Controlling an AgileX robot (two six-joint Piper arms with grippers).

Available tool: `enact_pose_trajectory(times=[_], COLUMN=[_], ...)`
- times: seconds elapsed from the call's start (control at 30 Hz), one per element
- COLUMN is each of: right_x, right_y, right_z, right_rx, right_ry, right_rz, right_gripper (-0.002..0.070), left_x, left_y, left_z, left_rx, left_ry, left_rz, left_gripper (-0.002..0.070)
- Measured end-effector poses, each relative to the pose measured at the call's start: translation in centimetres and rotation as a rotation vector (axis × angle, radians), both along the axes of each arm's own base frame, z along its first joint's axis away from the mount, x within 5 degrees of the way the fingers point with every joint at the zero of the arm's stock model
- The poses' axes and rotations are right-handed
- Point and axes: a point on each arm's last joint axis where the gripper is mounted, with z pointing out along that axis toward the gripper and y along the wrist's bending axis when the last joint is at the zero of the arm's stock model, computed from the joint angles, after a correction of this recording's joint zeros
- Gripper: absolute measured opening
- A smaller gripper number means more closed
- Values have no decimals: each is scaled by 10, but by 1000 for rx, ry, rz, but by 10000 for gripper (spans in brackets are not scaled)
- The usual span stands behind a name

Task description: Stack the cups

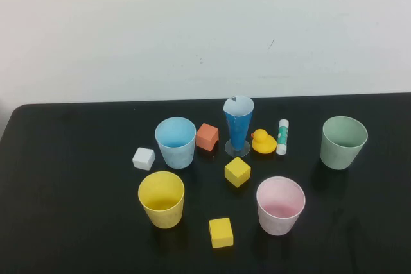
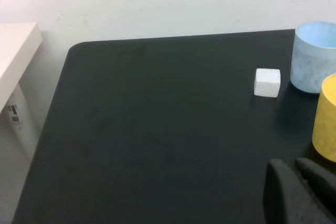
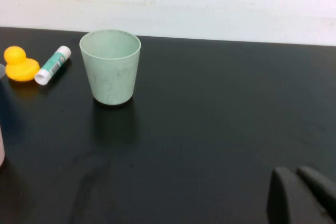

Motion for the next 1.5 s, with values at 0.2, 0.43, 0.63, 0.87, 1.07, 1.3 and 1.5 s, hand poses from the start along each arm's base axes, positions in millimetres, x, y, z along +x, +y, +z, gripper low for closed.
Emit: enact_pose_trajectory(times=[0.2,0.43,0.63,0.87,1.07,1.3,1.5], right_x=[0,0,0,0,0,1,5], right_y=[0,0,0,0,0,0,-2], right_z=[0,0,0,0,0,2,27], right_rx=[0,-2,-3,-3,-3,-7,-28], right_ry=[0,0,0,0,0,-35,-324], right_rz=[0,1,1,1,1,-1,-16], right_gripper=[-3,-3,-3,-3,-3,-3,-3], left_x=[0,0,0,0,0,1,3], left_y=[0,0,0,0,0,0,0], left_z=[0,0,0,0,0,2,35], left_rx=[0,0,0,0,2,1,-20], left_ry=[0,0,0,0,0,-33,-394], left_rz=[0,0,0,0,-1,-1,-3], left_gripper=[-2,-2,-2,-2,-2,-2,-2])
